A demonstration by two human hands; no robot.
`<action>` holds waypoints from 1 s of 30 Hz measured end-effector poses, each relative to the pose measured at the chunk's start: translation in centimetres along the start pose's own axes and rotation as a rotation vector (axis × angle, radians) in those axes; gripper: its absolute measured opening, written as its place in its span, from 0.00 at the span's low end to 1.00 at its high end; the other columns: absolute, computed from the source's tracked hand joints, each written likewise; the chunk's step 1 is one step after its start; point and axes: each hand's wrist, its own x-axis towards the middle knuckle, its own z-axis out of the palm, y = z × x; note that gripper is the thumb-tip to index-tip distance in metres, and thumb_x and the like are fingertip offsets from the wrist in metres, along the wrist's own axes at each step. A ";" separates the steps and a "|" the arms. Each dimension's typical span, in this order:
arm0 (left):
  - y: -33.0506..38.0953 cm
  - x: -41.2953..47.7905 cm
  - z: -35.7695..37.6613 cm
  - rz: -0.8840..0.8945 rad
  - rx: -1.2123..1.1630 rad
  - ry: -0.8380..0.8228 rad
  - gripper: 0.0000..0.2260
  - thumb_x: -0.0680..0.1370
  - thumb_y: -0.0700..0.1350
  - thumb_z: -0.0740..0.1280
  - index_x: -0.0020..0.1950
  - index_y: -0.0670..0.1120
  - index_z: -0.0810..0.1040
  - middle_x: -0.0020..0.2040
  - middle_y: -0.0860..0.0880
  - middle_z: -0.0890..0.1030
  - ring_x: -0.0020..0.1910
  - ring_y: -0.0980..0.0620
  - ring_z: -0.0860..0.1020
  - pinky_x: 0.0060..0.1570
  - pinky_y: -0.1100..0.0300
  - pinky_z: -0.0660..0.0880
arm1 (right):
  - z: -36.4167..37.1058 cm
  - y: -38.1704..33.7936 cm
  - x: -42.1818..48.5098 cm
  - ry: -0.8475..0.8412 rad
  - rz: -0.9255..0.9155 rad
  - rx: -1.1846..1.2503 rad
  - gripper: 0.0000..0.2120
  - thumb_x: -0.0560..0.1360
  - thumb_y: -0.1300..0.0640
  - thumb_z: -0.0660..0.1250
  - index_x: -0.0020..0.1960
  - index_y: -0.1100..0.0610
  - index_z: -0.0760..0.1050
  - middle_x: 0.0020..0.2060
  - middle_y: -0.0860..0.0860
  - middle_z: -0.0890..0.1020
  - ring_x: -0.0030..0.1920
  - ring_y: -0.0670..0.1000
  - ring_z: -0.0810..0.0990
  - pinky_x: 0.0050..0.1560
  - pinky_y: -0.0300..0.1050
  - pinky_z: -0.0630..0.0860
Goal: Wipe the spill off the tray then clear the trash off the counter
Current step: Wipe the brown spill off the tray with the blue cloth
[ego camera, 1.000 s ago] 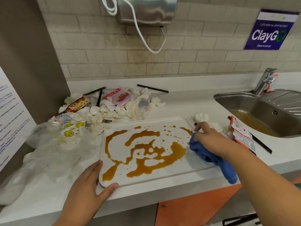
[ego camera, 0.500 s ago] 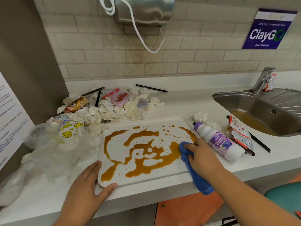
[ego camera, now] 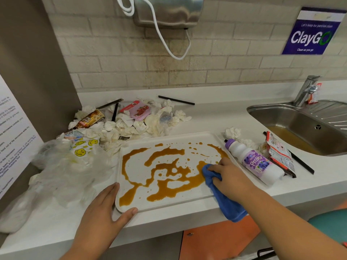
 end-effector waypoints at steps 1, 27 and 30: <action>0.0 0.0 0.0 0.001 0.001 0.002 0.44 0.65 0.74 0.55 0.76 0.52 0.57 0.75 0.55 0.63 0.72 0.55 0.63 0.71 0.55 0.64 | -0.2 0.0 0.0 -0.024 -0.009 0.018 0.14 0.78 0.58 0.59 0.62 0.50 0.74 0.48 0.49 0.65 0.44 0.51 0.73 0.45 0.34 0.67; 0.3 -0.2 -0.1 0.009 0.040 0.017 0.42 0.67 0.72 0.58 0.76 0.52 0.59 0.74 0.55 0.64 0.72 0.55 0.64 0.69 0.57 0.64 | -0.5 -1.0 0.7 -0.044 -0.057 0.032 0.15 0.76 0.59 0.62 0.61 0.50 0.76 0.50 0.50 0.66 0.49 0.52 0.73 0.51 0.41 0.70; 0.2 -0.1 -0.1 0.006 0.039 0.014 0.42 0.67 0.72 0.58 0.76 0.52 0.58 0.74 0.55 0.64 0.72 0.55 0.64 0.69 0.57 0.64 | 0.2 -1.5 0.5 -0.011 -0.078 -0.010 0.16 0.76 0.58 0.62 0.63 0.50 0.75 0.50 0.50 0.65 0.49 0.53 0.71 0.48 0.39 0.67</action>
